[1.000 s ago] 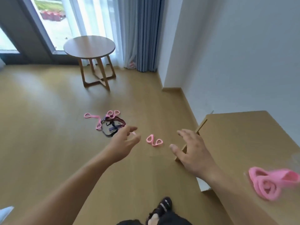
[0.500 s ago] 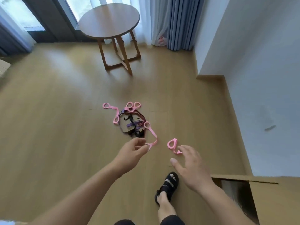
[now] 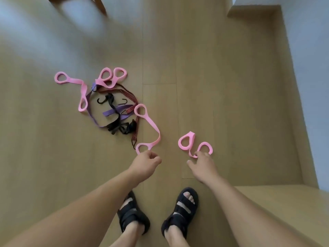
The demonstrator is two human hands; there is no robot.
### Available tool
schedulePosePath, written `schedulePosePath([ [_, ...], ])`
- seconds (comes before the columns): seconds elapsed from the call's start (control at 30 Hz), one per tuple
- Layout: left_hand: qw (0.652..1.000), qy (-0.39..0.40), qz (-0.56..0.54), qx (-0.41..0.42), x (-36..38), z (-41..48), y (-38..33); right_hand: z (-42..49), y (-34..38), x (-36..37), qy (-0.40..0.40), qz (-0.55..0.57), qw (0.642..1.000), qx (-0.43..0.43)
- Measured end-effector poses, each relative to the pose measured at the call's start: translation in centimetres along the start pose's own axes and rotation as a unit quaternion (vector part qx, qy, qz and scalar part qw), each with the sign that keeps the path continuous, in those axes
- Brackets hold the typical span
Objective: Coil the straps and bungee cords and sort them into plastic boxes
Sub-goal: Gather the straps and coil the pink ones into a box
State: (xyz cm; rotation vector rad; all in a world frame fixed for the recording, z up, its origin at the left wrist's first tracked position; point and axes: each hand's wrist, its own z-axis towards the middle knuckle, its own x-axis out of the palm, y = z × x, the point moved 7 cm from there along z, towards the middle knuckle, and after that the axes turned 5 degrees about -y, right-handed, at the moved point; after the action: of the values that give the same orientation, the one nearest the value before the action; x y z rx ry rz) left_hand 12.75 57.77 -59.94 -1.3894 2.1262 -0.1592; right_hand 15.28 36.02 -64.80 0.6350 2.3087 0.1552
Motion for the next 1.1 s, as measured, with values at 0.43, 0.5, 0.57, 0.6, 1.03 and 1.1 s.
schedulePosePath([
  [0.43, 0.999, 0.025, -0.045, -0.012, 5.7, 17.8, 10.0, 17.1, -6.9, 13.8, -0.092, -0.113, 0.987, 0.074],
  [0.5, 0.998, 0.028, -0.062, -0.009, 6.0, 19.0, 10.3, 17.5, -7.0, 14.1, -0.144, -0.087, 0.983, 0.076],
  [0.57, 0.996, 0.034, -0.084, 0.0, 6.2, 20.0, 10.3, 17.4, -6.3, 14.3, -0.17, -0.018, 0.984, 0.048],
  [0.6, 0.994, 0.043, -0.099, 0.01, 6.2, 20.1, 10.2, 17.2, -5.4, 14.3, -0.166, 0.009, 0.986, 0.023],
  [1.03, 0.974, 0.066, -0.019, 0.215, -1.7, 16.1, 6.2, 8.8, 14.0, 9.1, 0.077, 0.494, 0.853, -0.149],
  [1.1, 0.986, 0.022, -0.054, 0.159, -3.3, 17.3, 7.8, 11.1, 14.0, 10.2, 0.047, 0.4, 0.908, -0.116],
])
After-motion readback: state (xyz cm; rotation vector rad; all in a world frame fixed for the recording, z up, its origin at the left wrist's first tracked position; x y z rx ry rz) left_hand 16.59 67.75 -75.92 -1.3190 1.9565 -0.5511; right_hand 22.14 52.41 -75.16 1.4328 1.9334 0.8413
